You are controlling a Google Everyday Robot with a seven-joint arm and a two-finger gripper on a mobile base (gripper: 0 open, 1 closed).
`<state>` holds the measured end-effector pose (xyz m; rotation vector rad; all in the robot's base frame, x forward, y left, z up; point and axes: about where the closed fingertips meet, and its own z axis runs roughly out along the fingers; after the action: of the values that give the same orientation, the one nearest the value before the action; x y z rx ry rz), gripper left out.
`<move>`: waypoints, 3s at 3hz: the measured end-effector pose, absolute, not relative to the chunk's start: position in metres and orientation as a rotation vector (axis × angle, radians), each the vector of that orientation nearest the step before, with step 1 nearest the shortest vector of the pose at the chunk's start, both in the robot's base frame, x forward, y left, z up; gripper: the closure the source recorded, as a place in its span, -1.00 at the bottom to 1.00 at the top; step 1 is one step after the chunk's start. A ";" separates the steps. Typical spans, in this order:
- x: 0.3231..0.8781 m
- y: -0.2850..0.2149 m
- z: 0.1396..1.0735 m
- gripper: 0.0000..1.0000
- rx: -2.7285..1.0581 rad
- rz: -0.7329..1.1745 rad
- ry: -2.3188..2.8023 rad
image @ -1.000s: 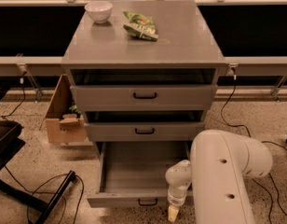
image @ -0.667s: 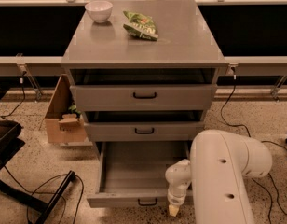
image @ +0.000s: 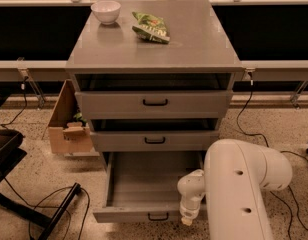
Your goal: Open bottom drawer
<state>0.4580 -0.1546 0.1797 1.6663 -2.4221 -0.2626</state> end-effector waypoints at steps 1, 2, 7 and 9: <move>0.459 -0.155 0.180 0.97 1.666 -0.263 -2.422; 0.458 -0.155 0.180 0.38 1.666 -0.263 -2.422; 0.468 -0.160 0.194 -1.00 1.715 -0.269 -2.423; 0.539 -0.196 0.274 -1.00 1.865 -0.354 -2.518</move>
Offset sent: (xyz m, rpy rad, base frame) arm 0.0006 -0.0002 0.0003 0.0000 0.0000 0.0000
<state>0.5391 -0.1961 0.2741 1.8652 -2.5181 -0.3545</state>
